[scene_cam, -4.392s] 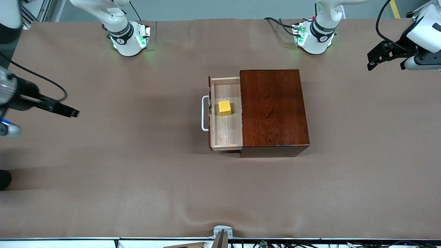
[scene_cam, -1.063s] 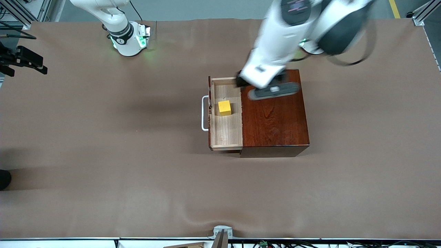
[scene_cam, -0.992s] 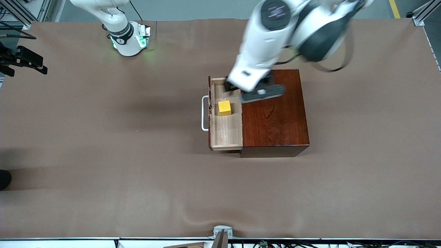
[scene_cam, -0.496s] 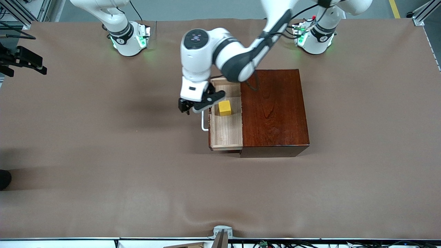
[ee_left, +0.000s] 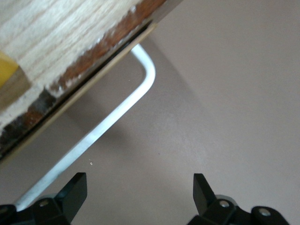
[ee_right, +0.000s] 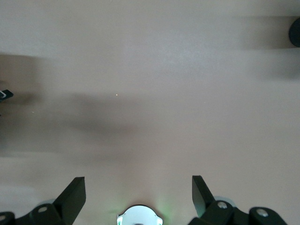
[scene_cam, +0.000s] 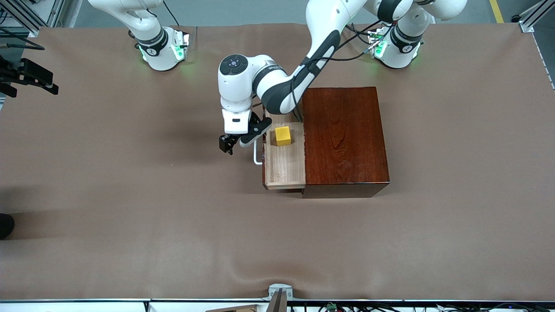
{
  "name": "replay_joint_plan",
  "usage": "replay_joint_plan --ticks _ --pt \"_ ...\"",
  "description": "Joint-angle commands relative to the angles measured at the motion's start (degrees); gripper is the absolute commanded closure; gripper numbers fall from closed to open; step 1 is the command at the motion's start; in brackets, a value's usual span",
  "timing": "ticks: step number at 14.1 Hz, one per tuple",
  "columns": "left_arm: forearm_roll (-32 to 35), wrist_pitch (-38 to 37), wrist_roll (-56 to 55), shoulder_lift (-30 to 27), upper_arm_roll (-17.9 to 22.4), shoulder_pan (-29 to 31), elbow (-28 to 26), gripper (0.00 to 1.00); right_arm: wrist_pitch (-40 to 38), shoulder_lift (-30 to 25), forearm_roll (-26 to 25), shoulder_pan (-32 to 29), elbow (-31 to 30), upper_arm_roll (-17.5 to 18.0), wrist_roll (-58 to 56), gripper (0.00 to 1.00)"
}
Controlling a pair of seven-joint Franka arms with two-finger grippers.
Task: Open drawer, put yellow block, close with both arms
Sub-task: 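Push the drawer shut into the box with the left gripper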
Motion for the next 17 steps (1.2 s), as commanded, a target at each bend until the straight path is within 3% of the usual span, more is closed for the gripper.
replay_joint_plan --ticks 1,17 --pt "0.91 -0.61 -3.25 1.40 1.53 -1.06 2.77 0.00 0.10 -0.58 -0.25 -0.06 -0.13 -0.03 -0.67 0.00" --pt "-1.73 -16.51 -2.20 -1.59 1.27 4.30 1.80 0.00 0.01 -0.58 -0.34 0.03 -0.13 -0.03 -0.67 0.00"
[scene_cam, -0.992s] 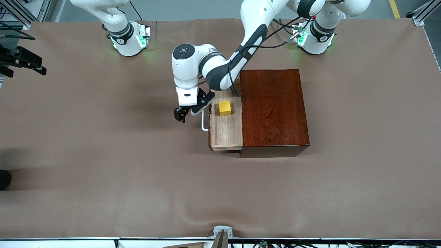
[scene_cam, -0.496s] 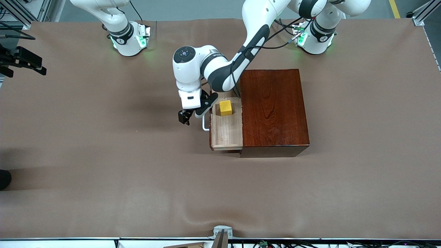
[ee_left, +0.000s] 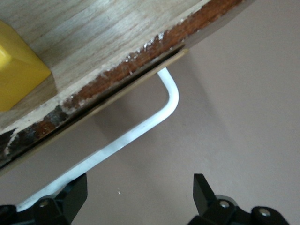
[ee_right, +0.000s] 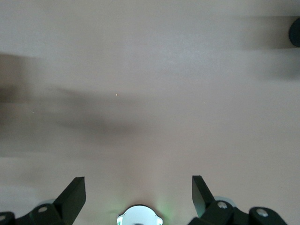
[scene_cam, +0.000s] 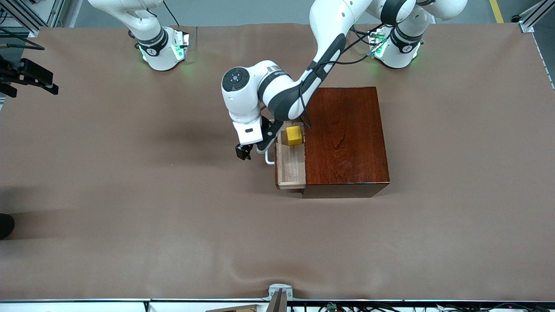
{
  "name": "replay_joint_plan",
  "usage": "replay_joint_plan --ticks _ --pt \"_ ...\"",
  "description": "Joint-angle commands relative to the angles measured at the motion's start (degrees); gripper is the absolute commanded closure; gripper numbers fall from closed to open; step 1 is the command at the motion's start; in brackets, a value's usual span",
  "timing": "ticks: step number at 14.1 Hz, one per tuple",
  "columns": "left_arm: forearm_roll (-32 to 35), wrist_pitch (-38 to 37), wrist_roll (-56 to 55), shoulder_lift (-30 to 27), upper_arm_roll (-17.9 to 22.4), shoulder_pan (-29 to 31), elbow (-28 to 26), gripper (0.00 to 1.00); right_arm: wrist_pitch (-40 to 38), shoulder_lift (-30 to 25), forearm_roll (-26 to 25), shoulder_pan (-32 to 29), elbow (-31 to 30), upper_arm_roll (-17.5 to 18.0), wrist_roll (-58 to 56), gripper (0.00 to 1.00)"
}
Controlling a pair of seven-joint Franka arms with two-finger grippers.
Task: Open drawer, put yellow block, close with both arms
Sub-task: 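Push the drawer shut into the box with the left gripper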
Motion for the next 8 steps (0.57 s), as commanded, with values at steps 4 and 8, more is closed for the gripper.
replay_joint_plan --ticks 4,8 --pt "0.76 -8.58 0.99 -1.75 0.21 2.17 -0.54 0.00 0.01 -0.58 -0.60 0.20 -0.12 -0.02 -0.67 0.00" --pt "0.76 -12.80 0.55 -2.20 0.39 3.23 -0.63 0.00 0.01 -0.58 -0.69 0.20 -0.12 -0.02 -0.67 0.00"
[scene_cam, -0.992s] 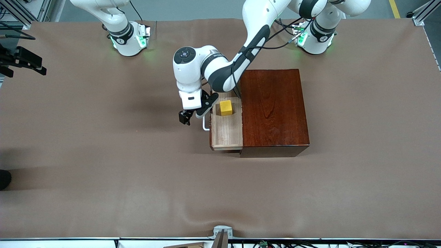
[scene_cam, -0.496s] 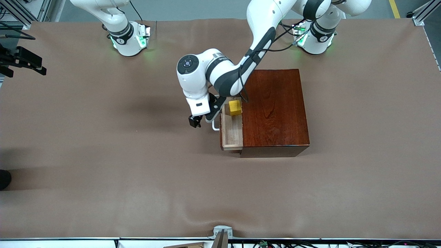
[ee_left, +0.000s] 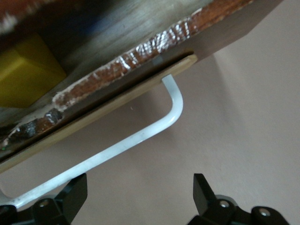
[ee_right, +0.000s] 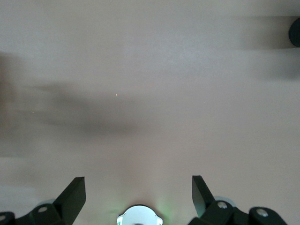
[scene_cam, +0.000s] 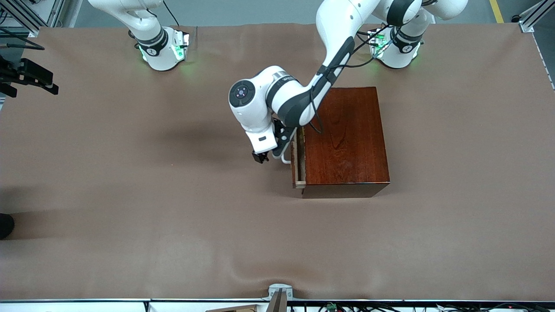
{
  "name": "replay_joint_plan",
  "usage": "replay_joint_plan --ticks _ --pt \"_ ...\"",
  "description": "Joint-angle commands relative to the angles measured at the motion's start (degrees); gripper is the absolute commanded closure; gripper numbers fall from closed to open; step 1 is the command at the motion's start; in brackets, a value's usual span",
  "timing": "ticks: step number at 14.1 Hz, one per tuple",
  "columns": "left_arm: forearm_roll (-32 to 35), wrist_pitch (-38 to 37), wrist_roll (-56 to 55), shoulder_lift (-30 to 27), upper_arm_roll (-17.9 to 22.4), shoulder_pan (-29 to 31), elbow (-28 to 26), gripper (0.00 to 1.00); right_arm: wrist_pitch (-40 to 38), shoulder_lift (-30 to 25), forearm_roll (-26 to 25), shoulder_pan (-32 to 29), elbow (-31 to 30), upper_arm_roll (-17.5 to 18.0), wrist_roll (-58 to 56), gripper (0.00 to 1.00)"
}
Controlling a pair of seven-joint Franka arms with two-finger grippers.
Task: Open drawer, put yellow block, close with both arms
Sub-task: 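Push the drawer shut into the box with the left gripper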
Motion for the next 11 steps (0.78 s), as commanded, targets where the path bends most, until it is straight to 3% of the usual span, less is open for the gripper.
replay_joint_plan --ticks 1,11 --pt "0.82 -3.40 0.45 -1.47 0.25 1.14 -0.69 0.00 0.01 -0.58 -0.69 0.03 -0.12 -0.03 -0.75 0.00" --pt "0.82 -7.10 -0.26 -1.73 0.16 1.94 -0.34 0.00 0.01 -0.58 -0.69 0.20 -0.12 -0.03 -0.67 0.00"
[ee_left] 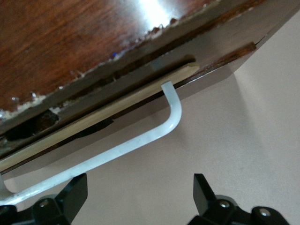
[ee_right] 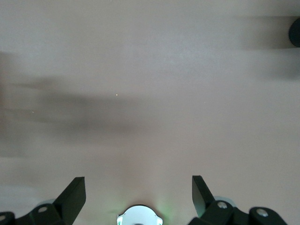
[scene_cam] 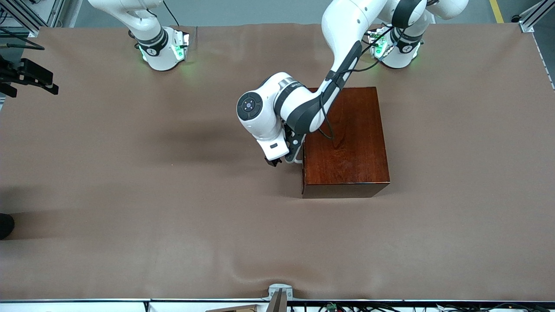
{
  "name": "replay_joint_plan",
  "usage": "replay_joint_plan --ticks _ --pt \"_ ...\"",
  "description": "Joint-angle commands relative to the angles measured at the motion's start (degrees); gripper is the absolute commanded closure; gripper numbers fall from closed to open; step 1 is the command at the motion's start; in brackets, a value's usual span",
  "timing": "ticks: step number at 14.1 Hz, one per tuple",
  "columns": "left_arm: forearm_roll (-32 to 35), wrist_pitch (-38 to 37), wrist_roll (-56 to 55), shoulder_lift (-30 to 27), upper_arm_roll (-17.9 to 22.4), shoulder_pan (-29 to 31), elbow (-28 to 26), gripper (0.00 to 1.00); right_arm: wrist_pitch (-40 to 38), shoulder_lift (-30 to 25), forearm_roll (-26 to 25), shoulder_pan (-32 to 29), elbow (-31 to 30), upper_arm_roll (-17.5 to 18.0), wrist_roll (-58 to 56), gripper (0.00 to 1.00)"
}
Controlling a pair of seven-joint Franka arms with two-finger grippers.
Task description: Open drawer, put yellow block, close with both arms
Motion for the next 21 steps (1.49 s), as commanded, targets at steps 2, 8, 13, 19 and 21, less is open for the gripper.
replay_joint_plan --ticks 2,8,13,19,21 --pt "0.80 -2.10 0.43 -2.96 -0.33 0.09 0.14 0.00 0.01 -0.58 -0.78 0.20 -0.12 -0.03 -0.66 0.00" --pt "-0.15 -2.44 17.53 -22.11 -0.15 7.89 -1.78 0.00 -0.08 -0.58 -0.25 0.46 -0.12 0.06 -0.31 0.00" --pt "-1.21 -8.50 47.76 -28.80 -0.15 20.01 -2.75 0.00 -0.08 -0.58 -0.25 0.20 -0.12 0.15 -0.31 0.00" --pt "-3.50 -15.81 79.48 -38.89 -0.15 32.94 -12.56 0.00 -0.17 -0.58 -0.34 0.29 -0.12 0.15 -0.14 0.00" --pt "-3.24 -13.98 84.70 -45.22 -1.28 36.54 -21.08 0.00 -0.08 -0.58 -0.34 0.46 -0.12 0.15 -0.14 0.00"
